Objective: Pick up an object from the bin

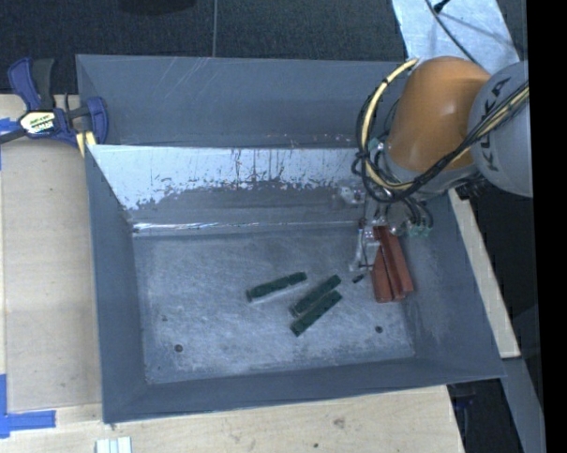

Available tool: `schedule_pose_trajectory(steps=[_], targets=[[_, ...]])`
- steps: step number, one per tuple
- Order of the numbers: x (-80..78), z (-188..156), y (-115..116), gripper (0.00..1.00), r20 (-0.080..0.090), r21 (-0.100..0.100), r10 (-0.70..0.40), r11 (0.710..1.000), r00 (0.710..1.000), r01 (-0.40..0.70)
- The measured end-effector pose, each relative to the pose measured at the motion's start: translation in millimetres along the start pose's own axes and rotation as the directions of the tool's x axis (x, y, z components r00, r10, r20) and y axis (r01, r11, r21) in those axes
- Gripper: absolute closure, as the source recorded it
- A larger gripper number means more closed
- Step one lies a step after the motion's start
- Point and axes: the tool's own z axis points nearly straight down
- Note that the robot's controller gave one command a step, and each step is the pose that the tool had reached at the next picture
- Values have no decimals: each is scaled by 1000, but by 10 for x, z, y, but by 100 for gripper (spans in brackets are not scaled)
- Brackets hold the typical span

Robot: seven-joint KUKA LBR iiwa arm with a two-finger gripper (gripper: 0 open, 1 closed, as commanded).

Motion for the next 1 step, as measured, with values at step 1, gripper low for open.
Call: schedule_pose_trajectory(steps=[1], targets=[[284,653,559,0,-5,-1,81,997,997,-81]])
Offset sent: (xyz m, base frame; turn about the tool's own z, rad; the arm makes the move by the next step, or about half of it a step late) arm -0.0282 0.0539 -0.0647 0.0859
